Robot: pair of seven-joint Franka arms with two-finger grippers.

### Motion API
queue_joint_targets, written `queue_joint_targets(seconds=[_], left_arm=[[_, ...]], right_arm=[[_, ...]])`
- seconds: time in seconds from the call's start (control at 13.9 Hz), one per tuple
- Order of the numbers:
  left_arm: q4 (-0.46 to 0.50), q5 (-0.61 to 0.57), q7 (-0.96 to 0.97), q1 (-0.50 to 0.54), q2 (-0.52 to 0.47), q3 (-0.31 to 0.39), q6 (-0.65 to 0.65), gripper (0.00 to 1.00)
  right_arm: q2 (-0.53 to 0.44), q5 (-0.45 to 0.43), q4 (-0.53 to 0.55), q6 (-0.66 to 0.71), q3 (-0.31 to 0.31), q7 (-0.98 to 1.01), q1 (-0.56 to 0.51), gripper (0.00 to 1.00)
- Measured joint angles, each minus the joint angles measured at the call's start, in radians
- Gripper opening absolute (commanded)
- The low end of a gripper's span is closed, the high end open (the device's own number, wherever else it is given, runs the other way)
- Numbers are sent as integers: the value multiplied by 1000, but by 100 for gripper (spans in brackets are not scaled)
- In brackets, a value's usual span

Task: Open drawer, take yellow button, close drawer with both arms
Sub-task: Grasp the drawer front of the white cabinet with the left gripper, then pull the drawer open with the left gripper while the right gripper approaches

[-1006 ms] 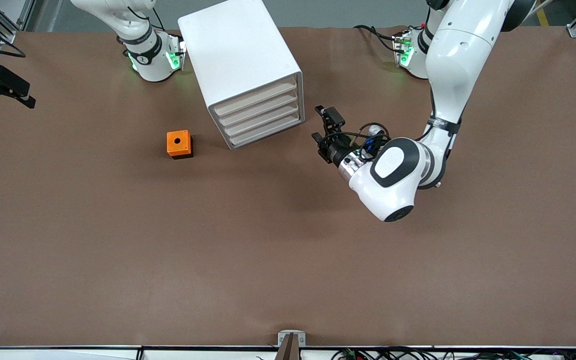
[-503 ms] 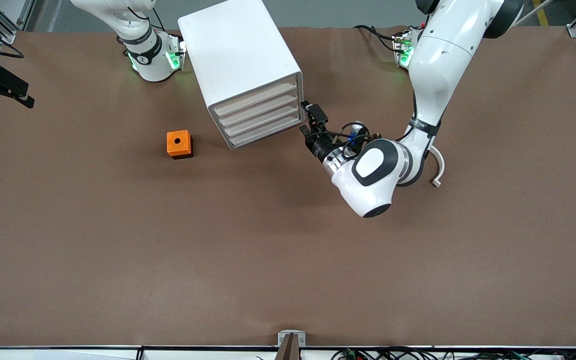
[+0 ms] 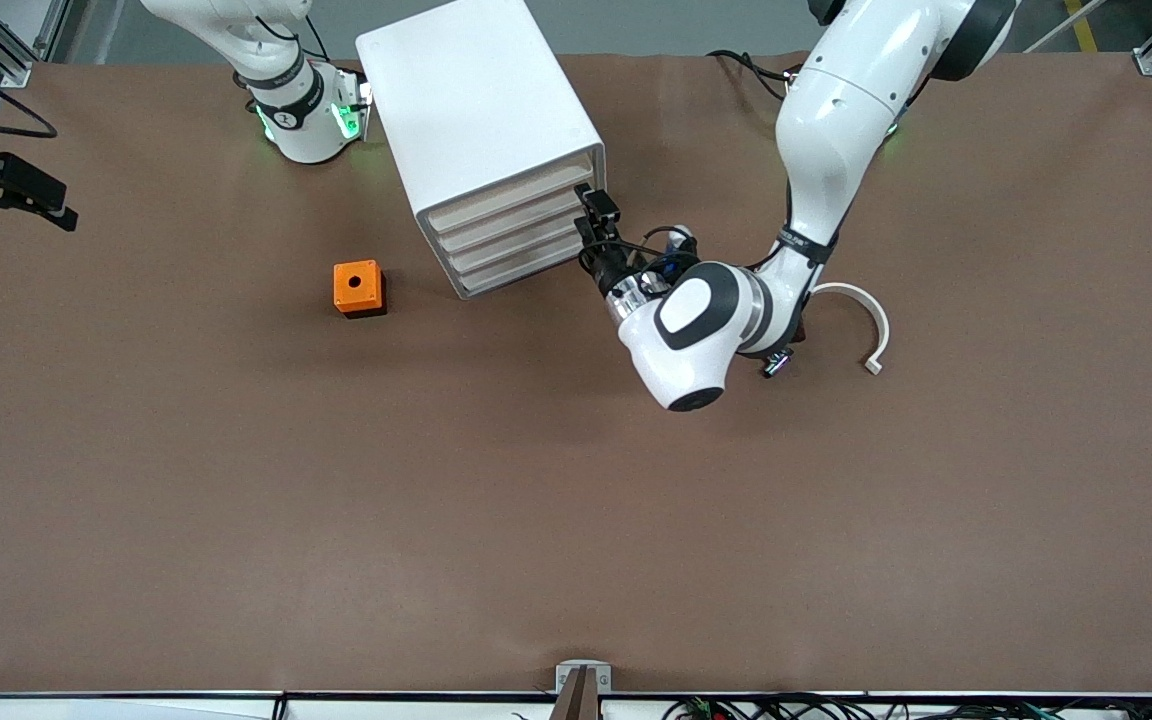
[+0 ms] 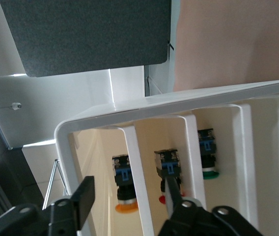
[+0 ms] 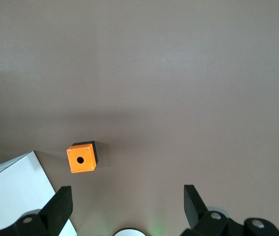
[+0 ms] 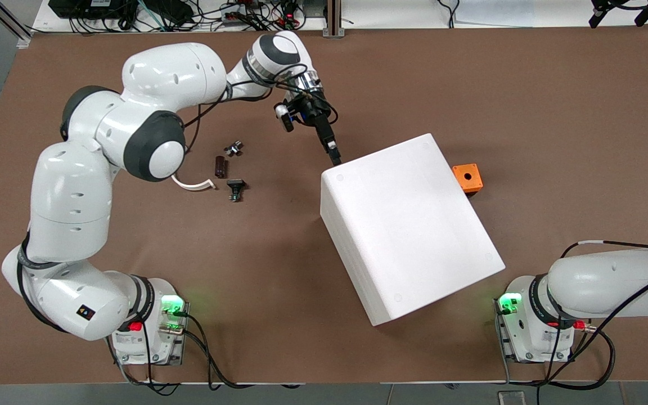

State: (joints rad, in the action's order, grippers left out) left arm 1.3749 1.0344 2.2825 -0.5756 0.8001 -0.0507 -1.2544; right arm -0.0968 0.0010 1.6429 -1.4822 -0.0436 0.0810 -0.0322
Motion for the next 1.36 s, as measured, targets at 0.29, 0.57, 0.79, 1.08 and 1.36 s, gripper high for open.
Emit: queue_joint_targets(seconds=[0.29, 0.57, 0.79, 1.08, 1.36], left_arm=[[0, 0, 0, -35, 1, 0, 0, 56], [1, 0, 0, -60, 11, 0, 0, 47], [2, 0, 0, -82, 25, 0, 0, 40], [2, 0, 0, -102, 30, 0, 1, 24], [2, 0, 0, -102, 30, 1, 1, 20]], right_arm=[[26, 0, -1, -7, -1, 0, 0, 100], [123, 0, -26, -32, -4, 0, -9, 100], [198, 1, -57, -79, -6, 12, -59, 100], [211, 39, -80, -89, -7, 20, -80, 100], [212, 76, -79, -80, -7, -2, -86, 100]])
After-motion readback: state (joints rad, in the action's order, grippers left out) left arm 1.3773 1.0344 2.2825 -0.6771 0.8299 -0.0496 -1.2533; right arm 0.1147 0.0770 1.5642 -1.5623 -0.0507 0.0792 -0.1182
